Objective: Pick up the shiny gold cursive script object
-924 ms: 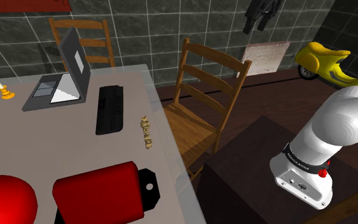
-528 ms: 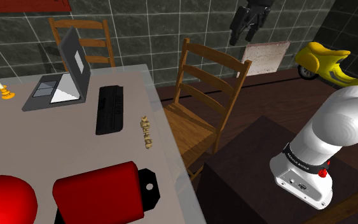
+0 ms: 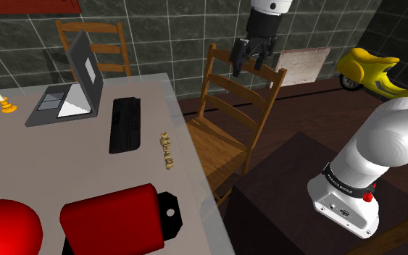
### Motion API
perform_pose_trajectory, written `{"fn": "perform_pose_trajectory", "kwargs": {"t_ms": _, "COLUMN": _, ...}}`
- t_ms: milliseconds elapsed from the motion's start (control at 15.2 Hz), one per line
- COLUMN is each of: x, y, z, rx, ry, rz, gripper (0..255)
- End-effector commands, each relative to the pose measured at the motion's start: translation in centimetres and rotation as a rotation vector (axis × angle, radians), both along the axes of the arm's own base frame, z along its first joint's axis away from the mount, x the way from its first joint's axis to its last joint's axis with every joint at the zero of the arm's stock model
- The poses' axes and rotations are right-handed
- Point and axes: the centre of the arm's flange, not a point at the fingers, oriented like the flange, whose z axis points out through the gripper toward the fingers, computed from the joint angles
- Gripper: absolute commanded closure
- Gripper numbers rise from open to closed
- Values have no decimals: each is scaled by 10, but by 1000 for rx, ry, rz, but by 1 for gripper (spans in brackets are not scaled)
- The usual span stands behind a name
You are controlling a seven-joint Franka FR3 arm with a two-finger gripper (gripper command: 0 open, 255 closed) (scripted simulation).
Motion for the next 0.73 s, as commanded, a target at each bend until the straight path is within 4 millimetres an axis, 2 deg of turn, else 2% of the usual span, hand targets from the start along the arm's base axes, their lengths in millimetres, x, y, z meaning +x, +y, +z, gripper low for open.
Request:
{"fn": "perform_pose_trajectory", "kwargs": {"t_ms": 0, "x": 5, "y": 22, "z": -18, "rx": -2, "ry": 6, "rz": -15, "gripper": 0}}
{"fn": "perform_pose_trajectory", "kwargs": {"t_ms": 660, "x": 40, "y": 125, "z": -99, "rx": -16, "ry": 40, "rz": -84, "gripper": 0}}
